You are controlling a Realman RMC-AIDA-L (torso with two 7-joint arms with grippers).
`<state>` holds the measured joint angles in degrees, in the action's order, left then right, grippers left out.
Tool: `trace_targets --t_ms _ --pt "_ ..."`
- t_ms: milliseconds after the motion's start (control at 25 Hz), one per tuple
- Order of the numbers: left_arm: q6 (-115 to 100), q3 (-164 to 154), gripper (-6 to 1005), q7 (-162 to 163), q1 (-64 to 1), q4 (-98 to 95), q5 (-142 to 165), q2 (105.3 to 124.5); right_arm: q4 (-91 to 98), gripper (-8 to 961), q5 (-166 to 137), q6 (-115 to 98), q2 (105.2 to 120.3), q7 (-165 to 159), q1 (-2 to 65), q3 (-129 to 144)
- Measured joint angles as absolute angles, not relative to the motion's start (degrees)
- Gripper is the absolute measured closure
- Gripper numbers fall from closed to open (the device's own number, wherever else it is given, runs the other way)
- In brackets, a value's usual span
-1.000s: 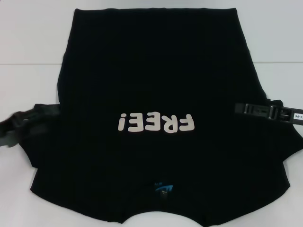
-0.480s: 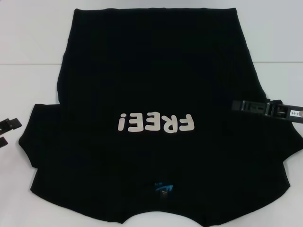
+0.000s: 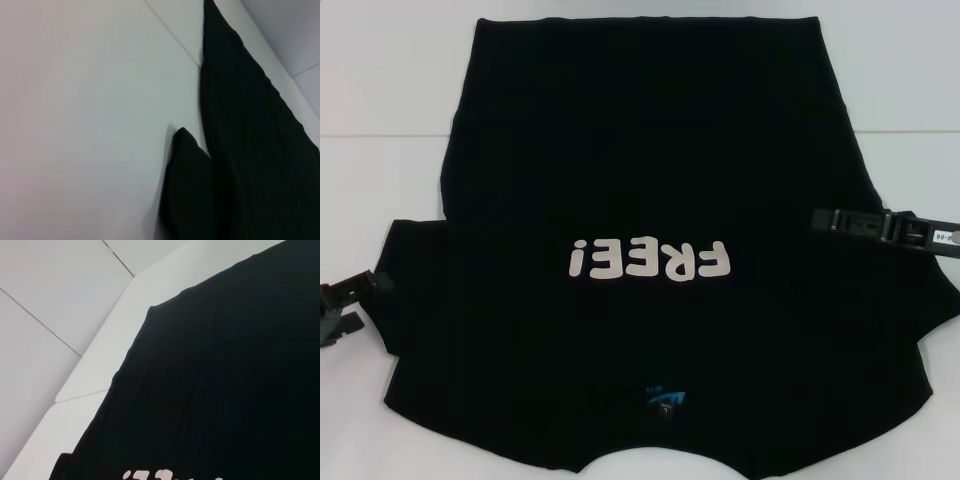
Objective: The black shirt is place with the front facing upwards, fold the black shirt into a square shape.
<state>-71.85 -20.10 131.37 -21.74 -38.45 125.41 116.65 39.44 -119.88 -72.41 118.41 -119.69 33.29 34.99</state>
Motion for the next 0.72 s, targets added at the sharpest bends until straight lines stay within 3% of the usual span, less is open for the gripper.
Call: trace_targets --t_ms 720 --pt "-70.7 -21.1 134 134.4 -23.9 -36.7 126.9 116.0 39.4 210 -119.7 -72.5 118.21 -119.6 32.8 34.0"
